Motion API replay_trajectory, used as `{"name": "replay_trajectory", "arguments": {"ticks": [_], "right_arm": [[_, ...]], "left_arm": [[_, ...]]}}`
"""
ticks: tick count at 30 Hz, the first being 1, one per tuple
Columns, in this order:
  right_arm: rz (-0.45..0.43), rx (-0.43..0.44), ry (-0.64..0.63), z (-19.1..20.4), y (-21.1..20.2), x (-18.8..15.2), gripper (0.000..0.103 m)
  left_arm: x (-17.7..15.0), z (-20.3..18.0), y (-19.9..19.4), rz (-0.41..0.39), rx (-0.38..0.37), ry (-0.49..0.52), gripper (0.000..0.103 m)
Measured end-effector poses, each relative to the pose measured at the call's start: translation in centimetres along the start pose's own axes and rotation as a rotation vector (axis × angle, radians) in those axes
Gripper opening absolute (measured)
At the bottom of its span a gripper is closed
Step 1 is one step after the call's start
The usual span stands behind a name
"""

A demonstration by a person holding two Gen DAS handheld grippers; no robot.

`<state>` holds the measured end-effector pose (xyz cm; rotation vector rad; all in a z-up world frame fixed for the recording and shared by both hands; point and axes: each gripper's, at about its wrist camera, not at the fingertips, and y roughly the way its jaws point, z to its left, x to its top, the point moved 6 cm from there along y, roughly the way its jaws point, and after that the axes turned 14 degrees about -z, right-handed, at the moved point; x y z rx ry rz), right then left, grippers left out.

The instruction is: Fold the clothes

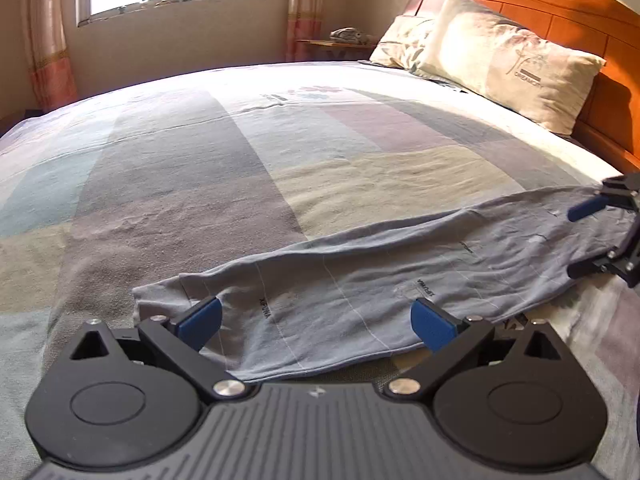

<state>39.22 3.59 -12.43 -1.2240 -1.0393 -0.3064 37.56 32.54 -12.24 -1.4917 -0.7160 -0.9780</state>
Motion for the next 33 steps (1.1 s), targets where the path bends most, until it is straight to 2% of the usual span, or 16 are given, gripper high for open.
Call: {"name": "replay_trajectory", "arguments": {"ticks": [2,4,9,11,14,15,17,19,23,29,31,33], "right_arm": [[0.002,-0.029,0.042,-1.0,-1.5,-2.0,0.103],[-0.001,-0.034,0.066,-1.3,-2.3,-3.2,0.103],[-0.009,-0.009,0.099,-1.5,-2.3,-4.9,0.103],[-0.009,0.01,0.133,-1.4,-2.0,-5.2,0.103],[-0.031,0.048,0.156,-1.2,-3.1,-5.5,0.103],[-0.038,0.06,0.158,-1.3,-3.9,-5.7,0.103],[-0.053,0.086,0.162,-1.4,-5.4,-6.1,0.103],[-0.067,0.111,0.165,-1.5,-7.0,-6.4,0.103],[-0.127,0.129,0.15,-2.8,-11.4,-7.7,0.103],[-0.187,0.144,0.118,-4.2,-15.8,-10.8,0.103],[-0.198,0.154,0.129,-4.5,-16.4,-11.5,0.103],[-0.21,0.163,0.14,-4.8,-17.0,-12.2,0.103]], "left_arm": [[-0.4,-0.4,1.3,0.049,0.114,0.011,0.1],[-0.4,-1.8,2.1,0.082,0.159,0.052,0.1],[1.5,-6.5,3.4,0.045,0.155,0.087,0.1],[1.3,-7.5,4.7,0.084,0.171,0.09,0.1],[-0.5,-6.6,5.7,0.169,0.192,-0.059,0.101],[-1.0,-6.6,5.3,0.172,0.183,-0.074,0.101],[-2.0,-6.7,4.0,0.168,0.157,-0.086,0.102],[-2.3,-6.9,2.8,0.202,0.154,-0.079,0.102],[-0.5,-7.4,2.0,0.258,0.215,-0.068,0.1],[3.1,-9.8,4.6,0.07,0.165,-0.073,0.1],[2.4,-10.0,6.0,0.078,0.179,-0.083,0.1],[0.4,-9.8,7.2,0.147,0.193,-0.12,0.1]]}}
